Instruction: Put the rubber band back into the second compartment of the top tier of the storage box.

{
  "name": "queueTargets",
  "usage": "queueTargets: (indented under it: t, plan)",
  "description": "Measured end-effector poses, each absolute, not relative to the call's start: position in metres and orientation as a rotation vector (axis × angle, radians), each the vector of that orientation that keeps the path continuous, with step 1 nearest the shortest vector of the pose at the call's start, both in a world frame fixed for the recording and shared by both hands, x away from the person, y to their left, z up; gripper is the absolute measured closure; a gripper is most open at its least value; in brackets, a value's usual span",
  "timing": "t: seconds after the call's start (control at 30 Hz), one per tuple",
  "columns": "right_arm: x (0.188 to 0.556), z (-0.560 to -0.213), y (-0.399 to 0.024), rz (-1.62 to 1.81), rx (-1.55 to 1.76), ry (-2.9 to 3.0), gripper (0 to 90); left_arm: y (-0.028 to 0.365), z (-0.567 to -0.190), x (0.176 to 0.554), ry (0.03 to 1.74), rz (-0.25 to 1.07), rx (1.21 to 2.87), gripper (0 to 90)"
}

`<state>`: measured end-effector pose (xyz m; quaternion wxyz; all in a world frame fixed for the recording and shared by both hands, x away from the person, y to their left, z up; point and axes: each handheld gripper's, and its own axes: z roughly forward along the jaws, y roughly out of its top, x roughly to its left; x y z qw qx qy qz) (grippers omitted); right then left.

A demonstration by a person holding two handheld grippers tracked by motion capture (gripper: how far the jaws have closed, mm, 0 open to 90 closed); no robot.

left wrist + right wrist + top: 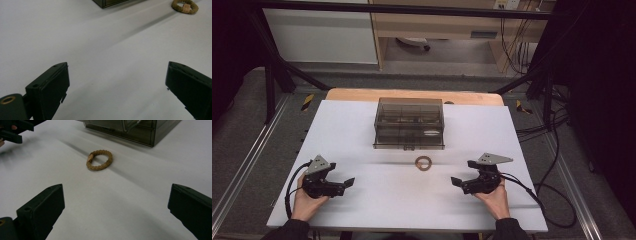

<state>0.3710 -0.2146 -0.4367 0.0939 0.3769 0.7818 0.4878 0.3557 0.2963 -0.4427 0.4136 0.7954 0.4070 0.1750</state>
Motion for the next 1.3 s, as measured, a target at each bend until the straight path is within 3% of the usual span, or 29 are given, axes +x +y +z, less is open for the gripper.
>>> queueTargets:
  t: [1.3]
  plan:
    - [0.403, -0.442, -0.152, 1.333, 1.149, 2.372, 5.5, 0.297, -0.443, 0.356, 1.028, 0.442, 2.002, 4.6]
